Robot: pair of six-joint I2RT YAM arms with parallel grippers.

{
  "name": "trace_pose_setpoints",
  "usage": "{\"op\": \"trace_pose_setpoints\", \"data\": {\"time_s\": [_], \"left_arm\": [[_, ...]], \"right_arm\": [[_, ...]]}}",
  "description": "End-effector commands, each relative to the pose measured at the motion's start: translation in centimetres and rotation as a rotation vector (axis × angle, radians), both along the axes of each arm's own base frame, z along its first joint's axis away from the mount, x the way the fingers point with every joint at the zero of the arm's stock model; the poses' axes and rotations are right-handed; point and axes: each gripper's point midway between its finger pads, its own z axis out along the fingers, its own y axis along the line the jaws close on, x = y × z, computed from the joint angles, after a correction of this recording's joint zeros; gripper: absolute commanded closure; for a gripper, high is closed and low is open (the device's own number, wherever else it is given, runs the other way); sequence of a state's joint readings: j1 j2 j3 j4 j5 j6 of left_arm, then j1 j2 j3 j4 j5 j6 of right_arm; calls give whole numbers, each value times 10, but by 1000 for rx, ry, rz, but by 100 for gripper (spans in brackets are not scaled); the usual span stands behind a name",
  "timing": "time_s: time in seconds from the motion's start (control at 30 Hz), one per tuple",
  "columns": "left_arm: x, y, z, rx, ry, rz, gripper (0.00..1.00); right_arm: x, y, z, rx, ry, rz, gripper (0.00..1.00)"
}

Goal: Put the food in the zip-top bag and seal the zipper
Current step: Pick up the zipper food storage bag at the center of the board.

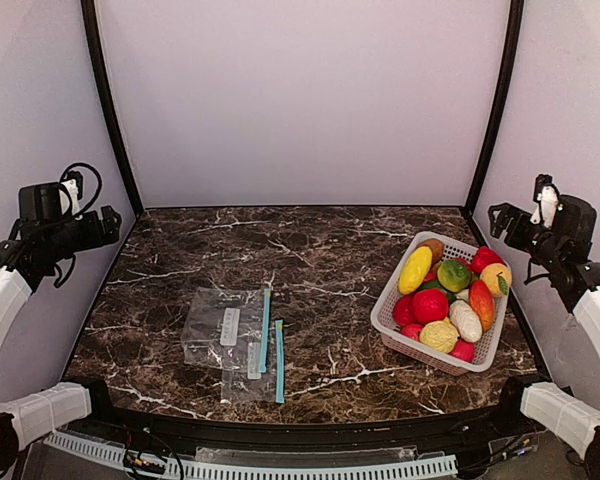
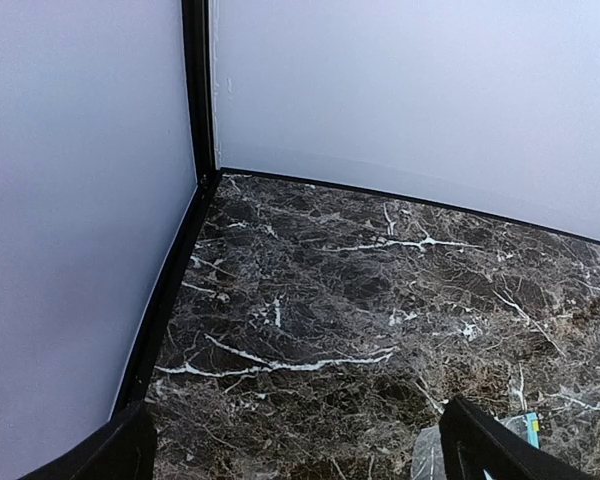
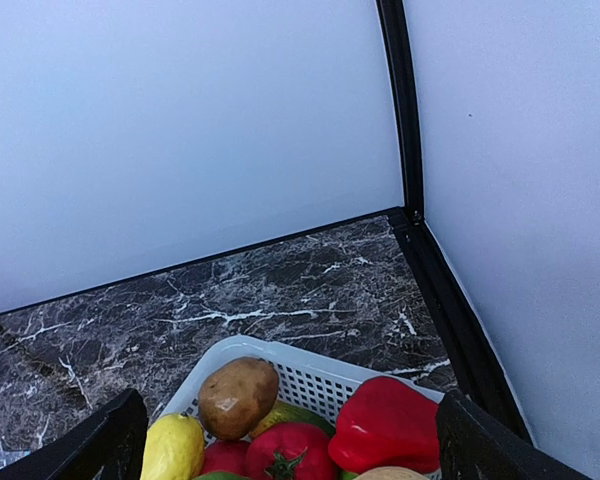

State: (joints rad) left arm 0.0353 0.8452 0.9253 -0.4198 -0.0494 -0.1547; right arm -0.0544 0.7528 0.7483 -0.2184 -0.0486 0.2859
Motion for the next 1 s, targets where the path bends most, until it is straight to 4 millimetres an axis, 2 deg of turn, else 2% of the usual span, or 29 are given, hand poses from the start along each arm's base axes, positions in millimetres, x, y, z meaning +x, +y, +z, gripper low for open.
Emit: {"op": "trace_pose_setpoints", "data": {"time_s": [0.0, 0.33, 0.43, 0.6, 0.8, 0.97], "left_arm": [[-5, 1, 5, -16, 16, 24, 0], [-9, 9, 6, -2, 33, 67, 0], [-9, 4, 6, -8, 38, 38, 0], [-5, -25, -4, -112, 87, -95, 0], [-2, -59, -44, -263, 205, -222, 0], [-6, -103, -77, -353, 301, -349, 3]], "right_arm": [[3, -6, 11, 18, -60, -37, 1], [4, -9, 16, 20, -77, -53, 1], [5, -7, 18, 24, -83, -39, 1], [8, 6, 20, 32, -76, 35, 1], [14, 32, 14, 60, -32, 176, 2], [14, 55, 4, 56, 18, 263, 1]]}}
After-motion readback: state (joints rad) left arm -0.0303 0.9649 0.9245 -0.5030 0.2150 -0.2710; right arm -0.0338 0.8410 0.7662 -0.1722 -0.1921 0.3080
